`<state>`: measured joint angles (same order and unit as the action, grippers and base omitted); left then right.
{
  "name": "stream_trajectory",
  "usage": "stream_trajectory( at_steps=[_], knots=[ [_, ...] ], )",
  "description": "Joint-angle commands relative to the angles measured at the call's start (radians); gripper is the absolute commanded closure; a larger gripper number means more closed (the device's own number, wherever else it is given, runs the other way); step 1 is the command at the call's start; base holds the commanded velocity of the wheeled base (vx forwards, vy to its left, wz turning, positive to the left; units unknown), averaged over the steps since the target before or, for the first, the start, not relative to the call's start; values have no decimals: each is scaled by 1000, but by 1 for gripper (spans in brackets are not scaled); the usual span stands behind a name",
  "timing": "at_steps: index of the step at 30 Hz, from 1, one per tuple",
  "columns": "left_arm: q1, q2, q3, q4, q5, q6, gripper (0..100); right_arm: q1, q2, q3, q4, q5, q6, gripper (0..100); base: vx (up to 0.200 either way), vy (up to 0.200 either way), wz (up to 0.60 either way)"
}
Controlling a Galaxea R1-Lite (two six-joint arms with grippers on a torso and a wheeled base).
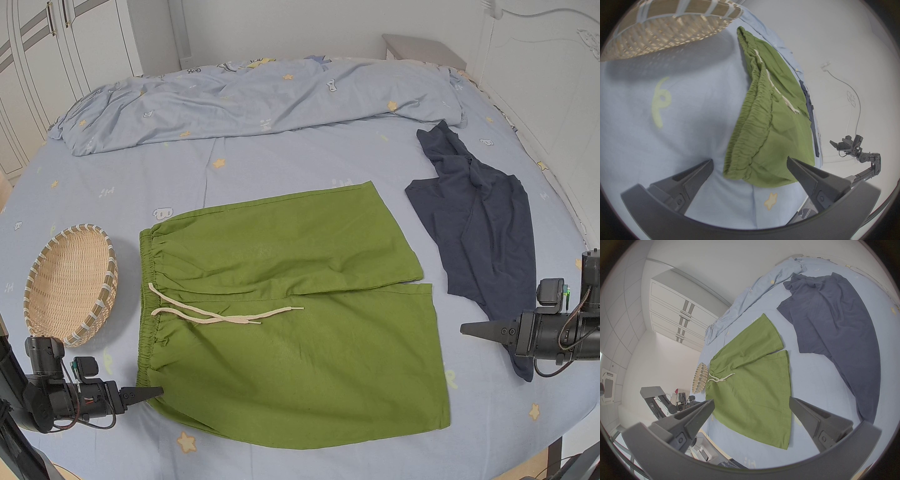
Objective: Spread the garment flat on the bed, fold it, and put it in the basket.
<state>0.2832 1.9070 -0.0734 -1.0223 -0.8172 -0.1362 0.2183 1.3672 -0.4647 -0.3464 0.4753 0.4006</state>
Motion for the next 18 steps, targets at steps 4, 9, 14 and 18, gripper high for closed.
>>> stream_trajectory(
  at_steps=[4, 9, 14, 18],
  knots=[
    [-62, 41, 49, -111, -2, -63, 0, 3, 6, 0, -2, 0, 1, 0, 0, 0, 0],
    [-62, 55, 66, -180, 0, -86, 0, 3, 4, 0, -2, 0, 1, 0, 0, 0, 0],
    [-58, 69, 72, -225, -2, -120, 100, 3, 6, 0, -2, 0, 1, 0, 0, 0, 0],
    [-41, 63, 73, -209, -2, -122, 100, 3, 6, 0, -2, 0, 1, 0, 0, 0, 0]
  ],
)
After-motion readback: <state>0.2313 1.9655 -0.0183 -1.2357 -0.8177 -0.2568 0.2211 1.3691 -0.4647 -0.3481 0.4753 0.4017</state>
